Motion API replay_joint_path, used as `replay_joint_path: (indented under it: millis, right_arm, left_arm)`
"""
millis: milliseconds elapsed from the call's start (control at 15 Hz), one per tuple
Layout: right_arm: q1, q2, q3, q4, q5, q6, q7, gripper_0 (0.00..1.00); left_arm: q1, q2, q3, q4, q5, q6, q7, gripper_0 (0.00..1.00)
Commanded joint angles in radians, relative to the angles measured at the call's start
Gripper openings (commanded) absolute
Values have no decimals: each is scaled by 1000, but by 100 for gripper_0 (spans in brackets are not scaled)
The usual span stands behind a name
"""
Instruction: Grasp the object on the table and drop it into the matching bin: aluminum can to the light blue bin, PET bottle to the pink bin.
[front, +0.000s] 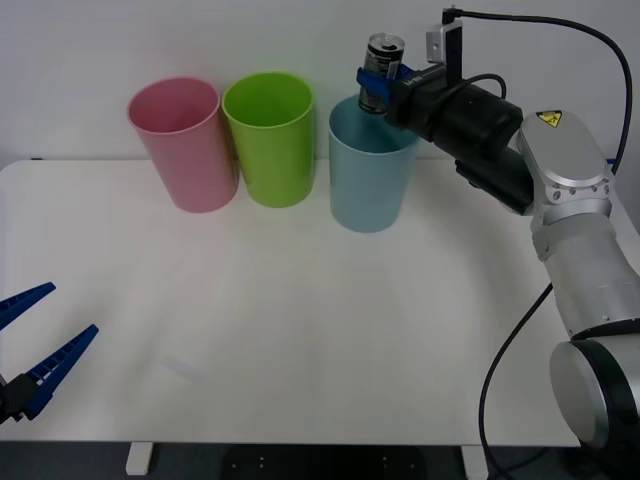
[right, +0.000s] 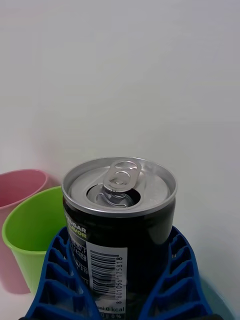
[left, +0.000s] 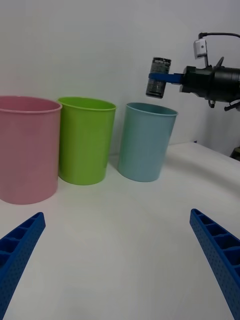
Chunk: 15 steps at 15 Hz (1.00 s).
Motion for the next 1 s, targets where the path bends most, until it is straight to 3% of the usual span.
replay_joint_path:
  millis: [67,467,1000]
  right_arm:
    - [-3,0,-3,0,0,0,12,100]
    - [-3,-9,-6,0,-13,-14,21,100]
    - [38,-77,-15,-14,-97,-154,35,100]
  left_arm:
    - [0,0,0,0,0,0,0,100]
    - [0,0,0,0,0,0,0,100]
    - [0,0,0,0,0,0,0,100]
